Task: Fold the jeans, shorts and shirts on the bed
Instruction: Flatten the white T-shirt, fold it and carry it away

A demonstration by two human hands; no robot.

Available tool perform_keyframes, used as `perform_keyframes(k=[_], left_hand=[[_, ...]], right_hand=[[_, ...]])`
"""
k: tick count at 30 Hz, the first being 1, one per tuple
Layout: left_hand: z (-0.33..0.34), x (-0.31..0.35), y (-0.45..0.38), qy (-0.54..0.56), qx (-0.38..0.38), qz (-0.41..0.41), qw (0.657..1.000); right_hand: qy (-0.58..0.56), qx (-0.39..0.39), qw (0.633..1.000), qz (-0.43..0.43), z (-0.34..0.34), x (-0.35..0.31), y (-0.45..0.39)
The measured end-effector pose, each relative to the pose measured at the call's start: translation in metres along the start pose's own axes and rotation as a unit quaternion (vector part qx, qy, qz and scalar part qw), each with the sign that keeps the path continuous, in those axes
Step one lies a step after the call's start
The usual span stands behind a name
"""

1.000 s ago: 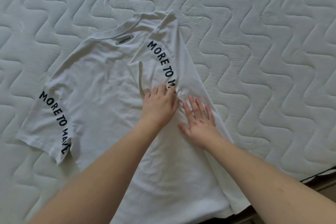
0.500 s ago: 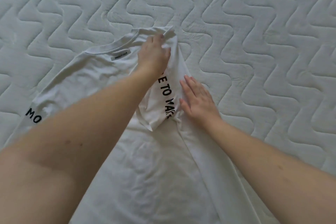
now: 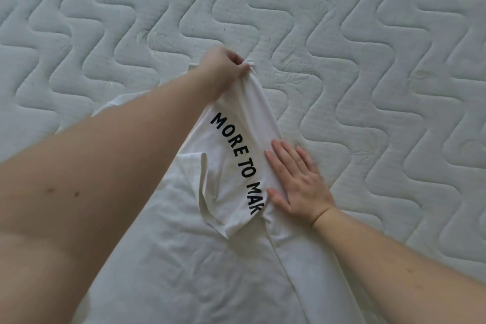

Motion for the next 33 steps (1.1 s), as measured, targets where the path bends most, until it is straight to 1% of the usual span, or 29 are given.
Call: perform_keyframes(k=[2,6,9,11,13,15,17,21,25,28,30,33], left_hand=[[0.002,-0.002,-0.003,0.024,0.013,-0.001,1.0],[0.005,0.001,-0.002,0.037,0.035,0.001,0.999],[0.005,0.003,0.006,0.097,0.067,0.007,0.993],[0.007,0.009,0.013,0.137,0.06,0.025,0.988],[0.01,0.015,0.018,0.122,0.039,0.042,0.991],[0.01,0.017,0.019,0.084,0.038,0.047,0.995],[0.006,0.016,0.018,0.083,0.062,0.035,0.994],[0.002,0.006,0.017,0.118,0.121,0.003,0.986],[0.006,0.012,0.024,0.133,0.129,0.029,0.982],[-0.008,0.011,0.043,0.132,0.152,0.052,0.978],[-0.022,-0.002,0.064,0.128,0.172,0.057,0.975],[-0.037,-0.039,0.099,0.105,0.192,0.046,0.975]], right_hand=[[0.009,-0.003,1.0,0.0,0.002,0.001,-0.001],[0.015,0.0,1.0,-0.003,0.004,0.001,-0.001],[0.017,0.008,1.0,-0.007,0.003,0.0,-0.001],[0.015,0.011,1.0,-0.006,0.001,-0.001,-0.001],[0.011,0.013,1.0,-0.003,0.0,-0.002,-0.002],[0.01,0.01,1.0,-0.001,0.0,-0.002,-0.002],[0.011,0.008,1.0,-0.001,0.0,-0.002,-0.003],[0.009,0.005,1.0,-0.001,0.002,0.0,-0.001],[0.011,0.001,1.0,-0.004,0.005,0.002,-0.001],[0.008,-0.004,1.0,0.001,0.005,0.002,-0.002],[0.011,-0.013,1.0,0.003,0.004,0.002,-0.001],[0.02,-0.023,1.0,0.006,0.003,-0.001,-0.002]])
Point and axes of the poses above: each hand's wrist, its own y-axis away from the middle knuckle, its own z-axis out of the palm, x = y × z, the point moved 10 cm from there along -y, towards the middle knuckle, and after that the axes turned 9 degrees about -y, right-handed, at the moved point
